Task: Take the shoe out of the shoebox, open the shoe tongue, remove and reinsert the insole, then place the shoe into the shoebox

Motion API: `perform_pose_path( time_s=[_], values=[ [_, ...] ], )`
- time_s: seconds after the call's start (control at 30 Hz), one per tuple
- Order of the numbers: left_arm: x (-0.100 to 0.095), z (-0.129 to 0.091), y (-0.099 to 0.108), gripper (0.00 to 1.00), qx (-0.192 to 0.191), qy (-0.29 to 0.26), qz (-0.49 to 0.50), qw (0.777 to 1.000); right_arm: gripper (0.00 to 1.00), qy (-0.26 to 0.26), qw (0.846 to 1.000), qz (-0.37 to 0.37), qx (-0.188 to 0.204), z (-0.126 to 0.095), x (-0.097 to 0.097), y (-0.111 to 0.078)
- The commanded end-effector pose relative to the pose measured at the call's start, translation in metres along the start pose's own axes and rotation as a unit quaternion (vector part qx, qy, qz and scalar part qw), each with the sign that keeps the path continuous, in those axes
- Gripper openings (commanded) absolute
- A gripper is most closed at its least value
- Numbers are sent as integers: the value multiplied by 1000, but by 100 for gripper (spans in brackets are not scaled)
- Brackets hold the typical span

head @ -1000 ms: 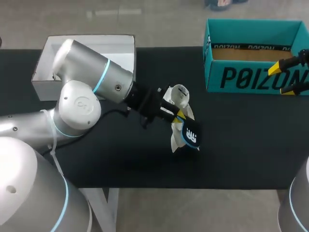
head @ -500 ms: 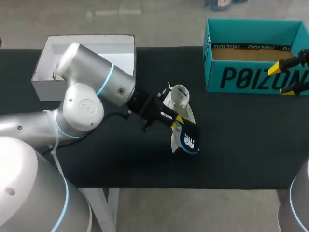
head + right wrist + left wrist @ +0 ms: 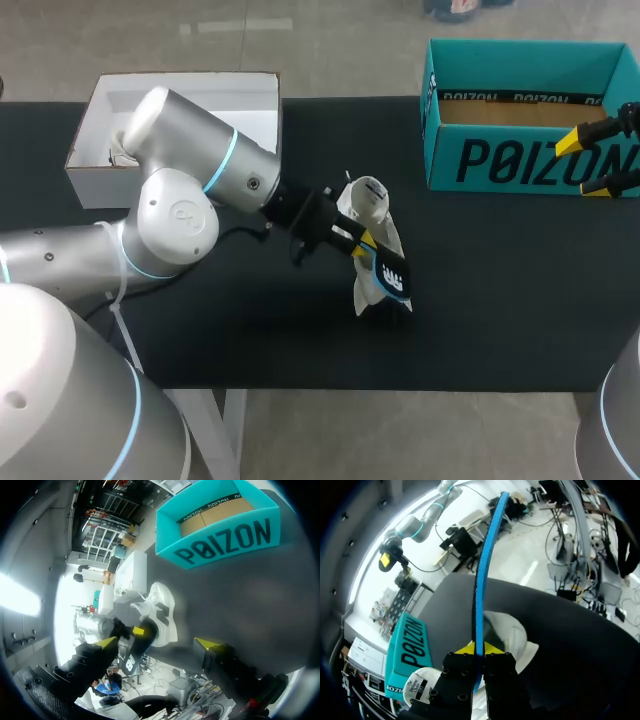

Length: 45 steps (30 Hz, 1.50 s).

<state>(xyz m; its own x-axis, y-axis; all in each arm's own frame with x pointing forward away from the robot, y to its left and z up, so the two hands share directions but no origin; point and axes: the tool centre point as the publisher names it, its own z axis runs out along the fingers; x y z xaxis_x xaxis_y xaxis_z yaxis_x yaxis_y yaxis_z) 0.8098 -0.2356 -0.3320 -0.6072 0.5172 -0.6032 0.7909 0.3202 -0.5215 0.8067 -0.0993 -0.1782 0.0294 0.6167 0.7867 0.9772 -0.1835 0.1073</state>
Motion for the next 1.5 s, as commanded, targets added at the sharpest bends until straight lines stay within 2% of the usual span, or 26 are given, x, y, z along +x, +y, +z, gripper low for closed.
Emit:
perform_pose_path(
  time_s=[0.03,0.37,0.43,0.47,0.5,0.6,0.63,0.67,0.83,0.87,0.93,0.97,1.4,1.5],
  values=[
    [-5,8,11,0,-8,-1,2,1000,100,-1,1000,1,0,0,0,-1],
    [-5,9,23,0,-32,7,-11,999,100,-1,1000,1,0,0,0,-1],
    [-5,7,20,0,-26,4,-19,999,100,-1,1000,1,0,0,0,-1],
    [-5,6,18,21,-27,4,-19,999,100,-1,1000,1,0,0,0,-1],
    [-5,5,16,50,-25,3,-19,1000,100,-1,1000,1,0,0,0,-1],
    [-5,2,10,61,-24,2,-15,1000,100,-1,1000,1,0,0,0,-1],
    [-5,2,7,74,-18,2,-14,1000,100,-1,1000,1,0,0,0,-1],
    [-5,1,3,82,-17,2,-8,1000,100,-1,1000,1,0,0,0,-1],
    [-5,-1,-15,79,5,4,6,1000,100,-1,1000,1,0,0,0,-1],
    [-4,-1,-18,74,11,3,8,1000,100,-1,1000,1,0,0,0,-1],
    [-3,-1,-22,40,15,4,15,1000,100,-1,1000,1,0,0,0,-1],
    [-3,-1,-23,2,19,4,21,1000,100,-1,1000,1,0,0,0,-1],
    [0,11,0,0,-19,28,30,999,100,-1,1000,1,0,0,0,-1],
    [0,14,9,0,-37,33,21,999,100,-1,1000,1,0,0,0,-1]
  ],
)
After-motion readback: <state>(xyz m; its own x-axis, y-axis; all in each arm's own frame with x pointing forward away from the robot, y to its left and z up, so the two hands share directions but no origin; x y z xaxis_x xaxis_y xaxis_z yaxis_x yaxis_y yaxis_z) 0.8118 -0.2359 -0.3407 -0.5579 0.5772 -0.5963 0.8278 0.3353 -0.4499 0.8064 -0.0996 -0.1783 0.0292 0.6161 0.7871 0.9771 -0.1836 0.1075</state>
